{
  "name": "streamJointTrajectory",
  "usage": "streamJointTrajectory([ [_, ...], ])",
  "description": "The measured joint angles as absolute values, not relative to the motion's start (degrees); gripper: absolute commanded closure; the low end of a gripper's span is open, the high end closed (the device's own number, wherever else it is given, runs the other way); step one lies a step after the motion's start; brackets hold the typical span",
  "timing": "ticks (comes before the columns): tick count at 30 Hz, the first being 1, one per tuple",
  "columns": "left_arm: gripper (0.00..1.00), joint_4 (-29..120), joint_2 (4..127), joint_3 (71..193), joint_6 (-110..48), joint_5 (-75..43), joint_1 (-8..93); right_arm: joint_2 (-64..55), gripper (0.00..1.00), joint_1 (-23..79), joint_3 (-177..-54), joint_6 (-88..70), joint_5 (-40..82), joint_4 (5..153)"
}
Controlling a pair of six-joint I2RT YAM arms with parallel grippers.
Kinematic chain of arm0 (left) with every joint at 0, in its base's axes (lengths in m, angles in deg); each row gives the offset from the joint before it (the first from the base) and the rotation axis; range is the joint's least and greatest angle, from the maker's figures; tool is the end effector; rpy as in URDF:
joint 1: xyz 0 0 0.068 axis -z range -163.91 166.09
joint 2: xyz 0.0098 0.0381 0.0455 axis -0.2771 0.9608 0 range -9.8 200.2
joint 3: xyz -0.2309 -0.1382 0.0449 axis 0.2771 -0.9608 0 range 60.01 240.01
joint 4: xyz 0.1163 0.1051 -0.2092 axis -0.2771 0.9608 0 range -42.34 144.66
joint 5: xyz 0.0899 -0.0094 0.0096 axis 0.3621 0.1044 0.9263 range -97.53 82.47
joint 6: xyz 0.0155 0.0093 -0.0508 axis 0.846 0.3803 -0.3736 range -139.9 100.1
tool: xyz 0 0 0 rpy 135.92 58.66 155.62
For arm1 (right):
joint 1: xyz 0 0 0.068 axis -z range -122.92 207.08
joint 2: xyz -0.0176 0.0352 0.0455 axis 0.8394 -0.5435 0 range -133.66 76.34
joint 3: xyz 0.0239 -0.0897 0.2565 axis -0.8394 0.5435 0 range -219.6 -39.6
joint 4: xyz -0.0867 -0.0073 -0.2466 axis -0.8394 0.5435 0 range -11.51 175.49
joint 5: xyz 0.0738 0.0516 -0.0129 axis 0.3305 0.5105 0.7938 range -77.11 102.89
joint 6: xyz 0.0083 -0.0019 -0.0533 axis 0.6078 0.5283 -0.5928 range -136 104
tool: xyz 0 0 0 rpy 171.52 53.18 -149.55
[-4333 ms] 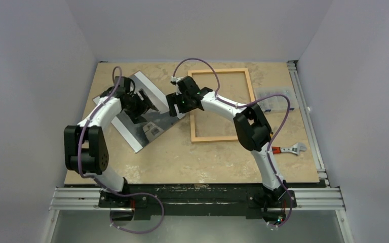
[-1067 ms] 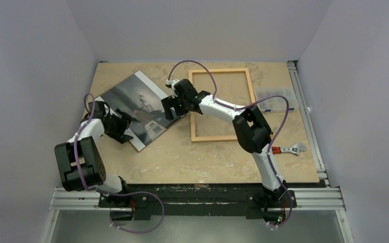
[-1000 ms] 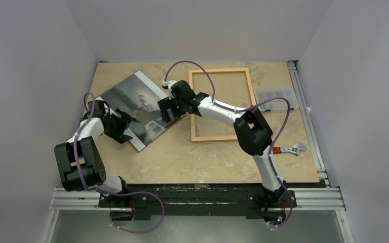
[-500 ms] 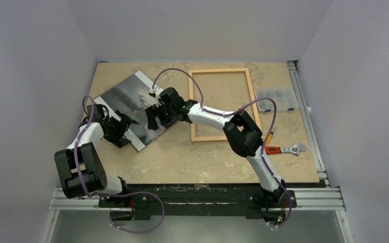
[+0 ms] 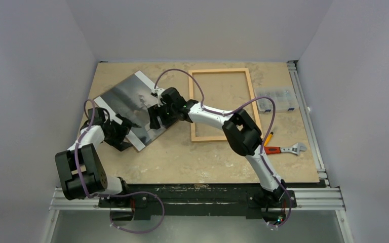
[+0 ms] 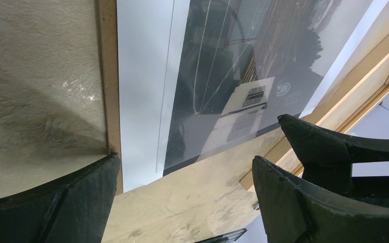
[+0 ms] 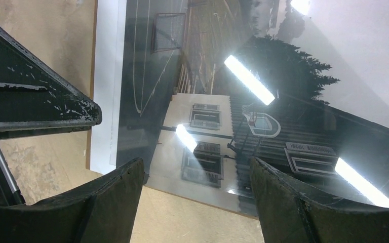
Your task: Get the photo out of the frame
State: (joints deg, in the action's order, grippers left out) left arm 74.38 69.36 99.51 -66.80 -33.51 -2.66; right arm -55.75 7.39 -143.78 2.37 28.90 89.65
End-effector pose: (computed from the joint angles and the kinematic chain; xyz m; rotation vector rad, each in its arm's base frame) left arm 0.2320 0.0621 0.1655 -1.3817 2.3878 -0.7568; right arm 0.3326 0.4071 0.1793 -0.8007 2.2620 0.9171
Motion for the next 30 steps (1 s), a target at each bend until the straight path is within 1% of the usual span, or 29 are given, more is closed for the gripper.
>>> streamJointTrajectory([
  [10,0.00,74.99,68.31,98.64,-66.62,-33.81,-2.66,-56.69,0.25,7.50,-143.78,2.35,28.68,90.00],
  [18,0.00,72.37,68.73,97.61,-66.73,-34.93,-2.66,-57.19,0.25,7.65,-144.44,2.37,28.70,90.04],
  [30,0.02,70.27,68.18,96.74,-66.86,-38.58,-2.96,-58.37,0.23,7.65,-145.77,2.66,29.05,89.34],
])
